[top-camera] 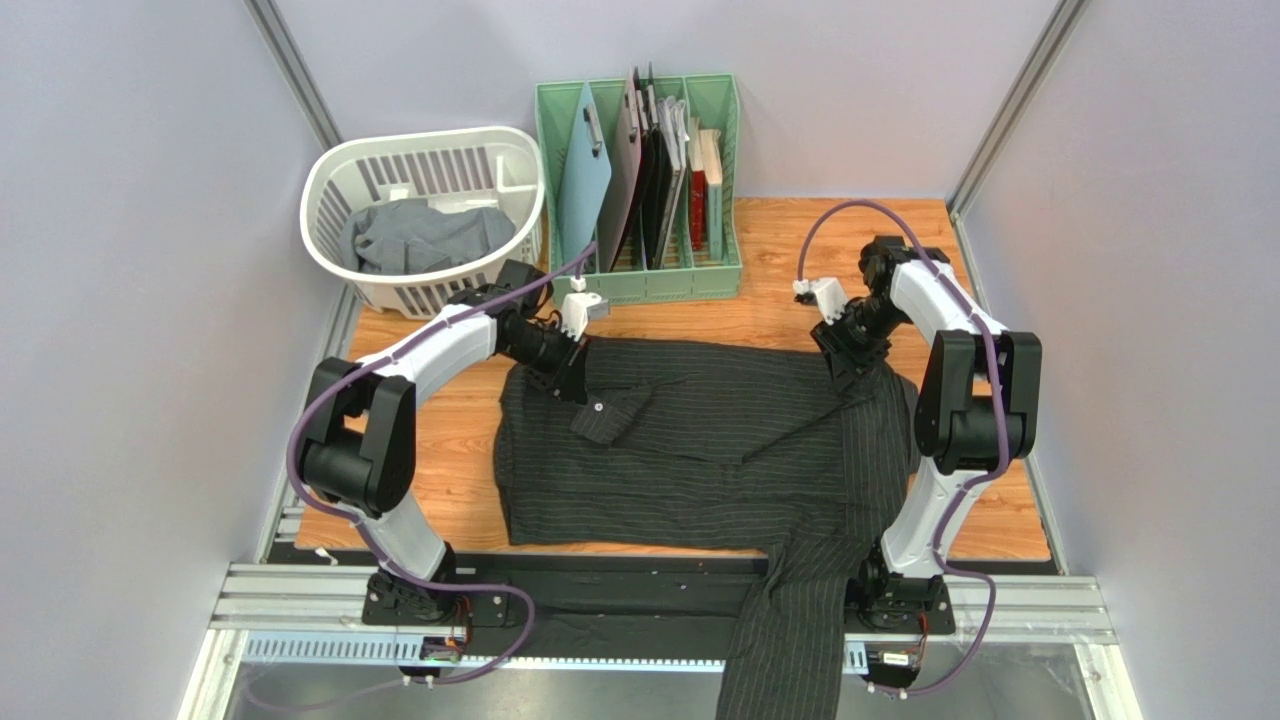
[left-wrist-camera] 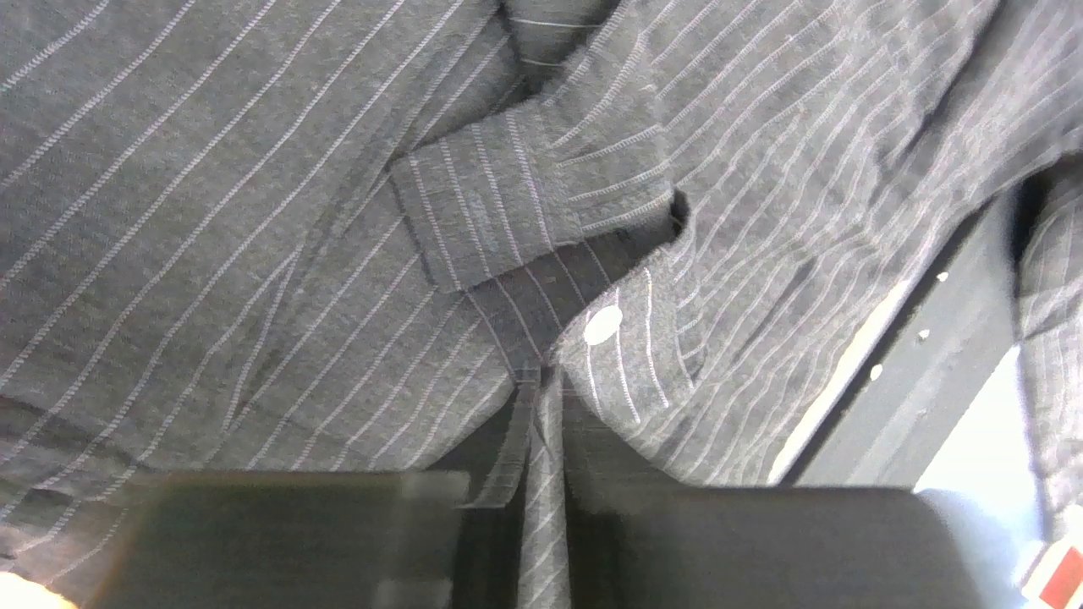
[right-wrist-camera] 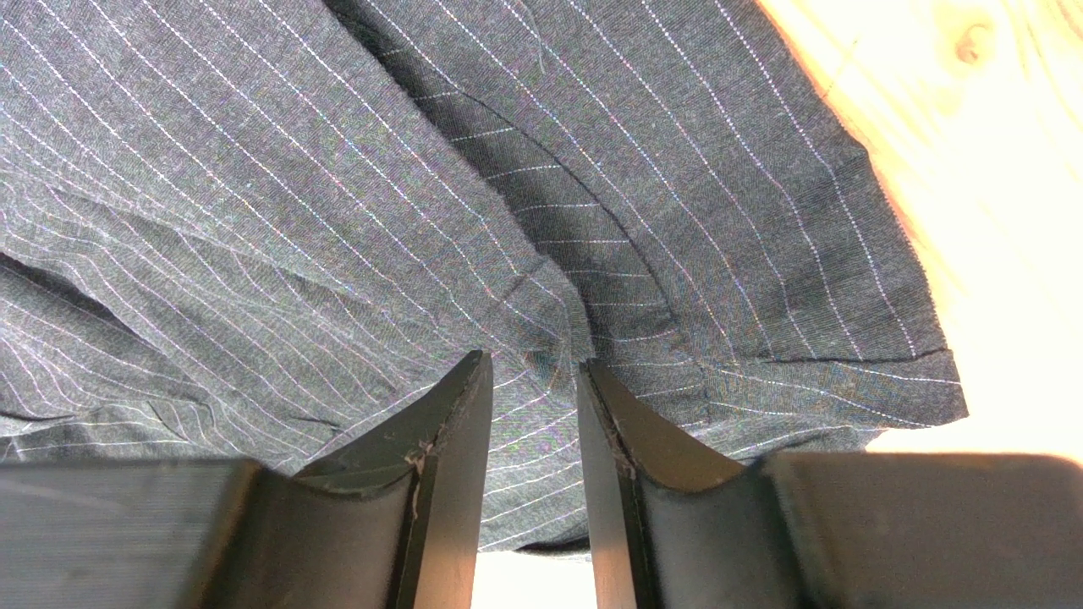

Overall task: Fold and stack the long sleeve shirts
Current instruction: Fold the shirt

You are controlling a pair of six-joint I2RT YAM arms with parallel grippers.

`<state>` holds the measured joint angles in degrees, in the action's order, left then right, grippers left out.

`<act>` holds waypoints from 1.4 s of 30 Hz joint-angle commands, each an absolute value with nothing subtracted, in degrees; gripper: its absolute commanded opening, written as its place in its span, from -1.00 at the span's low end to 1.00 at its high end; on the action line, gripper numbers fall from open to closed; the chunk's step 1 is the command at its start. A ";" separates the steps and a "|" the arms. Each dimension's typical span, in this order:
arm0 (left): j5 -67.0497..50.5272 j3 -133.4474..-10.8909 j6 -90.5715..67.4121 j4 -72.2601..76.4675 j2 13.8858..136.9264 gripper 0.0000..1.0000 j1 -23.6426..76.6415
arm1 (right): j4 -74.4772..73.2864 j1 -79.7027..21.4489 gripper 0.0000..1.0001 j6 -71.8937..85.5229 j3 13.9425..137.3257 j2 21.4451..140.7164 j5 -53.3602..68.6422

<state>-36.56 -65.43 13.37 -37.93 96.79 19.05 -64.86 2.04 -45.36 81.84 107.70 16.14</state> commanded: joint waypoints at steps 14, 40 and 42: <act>-41.74 -68.03 11.77 -35.68 107.49 0.23 19.86 | -65.30 2.02 -0.29 -44.65 83.94 107.93 16.70; -34.52 -70.32 15.23 -43.95 95.00 -0.47 20.57 | -63.19 2.02 -0.53 -44.30 82.18 108.81 14.94; -39.61 -68.39 12.32 -41.23 97.11 0.13 20.57 | -63.19 2.02 -0.53 -44.12 82.18 108.72 14.94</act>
